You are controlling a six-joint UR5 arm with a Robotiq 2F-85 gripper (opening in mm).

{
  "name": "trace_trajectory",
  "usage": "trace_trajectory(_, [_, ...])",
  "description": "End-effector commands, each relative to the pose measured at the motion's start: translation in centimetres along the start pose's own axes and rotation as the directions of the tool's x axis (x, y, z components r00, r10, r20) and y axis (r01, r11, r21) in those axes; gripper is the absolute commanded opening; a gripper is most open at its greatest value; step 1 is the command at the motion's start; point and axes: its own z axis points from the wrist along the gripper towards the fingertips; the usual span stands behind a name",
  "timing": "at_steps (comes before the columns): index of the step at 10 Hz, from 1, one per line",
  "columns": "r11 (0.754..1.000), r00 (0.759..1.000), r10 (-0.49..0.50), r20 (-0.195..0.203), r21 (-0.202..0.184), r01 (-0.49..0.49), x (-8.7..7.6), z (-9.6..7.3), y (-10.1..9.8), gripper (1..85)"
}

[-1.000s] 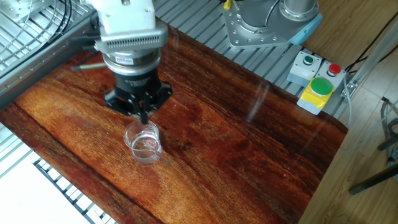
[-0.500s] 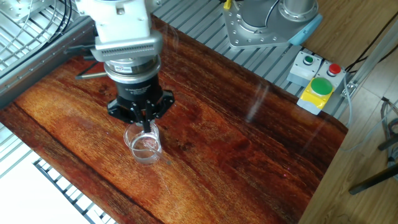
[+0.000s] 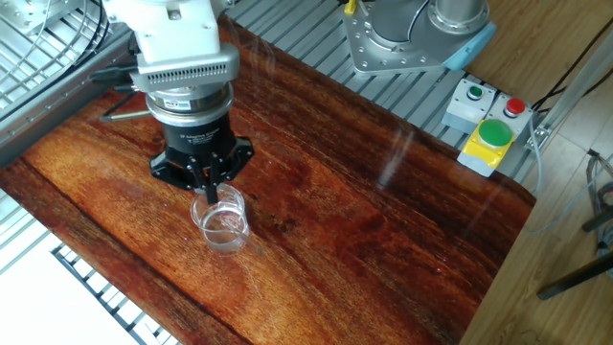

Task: Stir the beaker with a glass rod

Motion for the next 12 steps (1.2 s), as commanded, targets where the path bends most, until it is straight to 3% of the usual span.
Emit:
trace_trajectory(1, [0.999, 0.999, -0.045, -0.021, 0.01, 0.045, 0.7, -0.1, -0.5, 1.0])
trace_trajectory(3, [0.994, 0.991, -0.11, -0.078, 0.008, 0.111, 2.2, -0.1, -0.6, 1.0])
trace_trajectory(5, [0.991, 0.985, -0.134, -0.112, -0.027, 0.132, 3.1, -0.2, 0.1, 1.0])
trace_trajectory(6, [0.992, 0.986, -0.122, -0.115, -0.024, 0.12, 3.2, -0.2, 0.1, 1.0])
trace_trajectory(8, [0.996, 0.993, -0.088, -0.073, -0.02, 0.086, 1.8, 0.0, 0.1, 1.3])
trace_trajectory(9, [0.996, 0.994, -0.089, -0.064, -0.013, 0.088, 1.0, 0.3, -0.1, 7.0])
trace_trajectory(10, [0.993, 0.993, -0.114, -0.034, -0.022, 0.113, 0.0, 0.6, 0.1, 27.0])
trace_trajectory(11, [0.992, 0.993, -0.121, -0.009, -0.037, 0.121, -0.7, 0.9, 0.4, 36.7])
trace_trajectory(12, [0.99, 0.991, -0.135, -0.008, -0.037, 0.135, -1.1, 1.3, 0.4, 37.7])
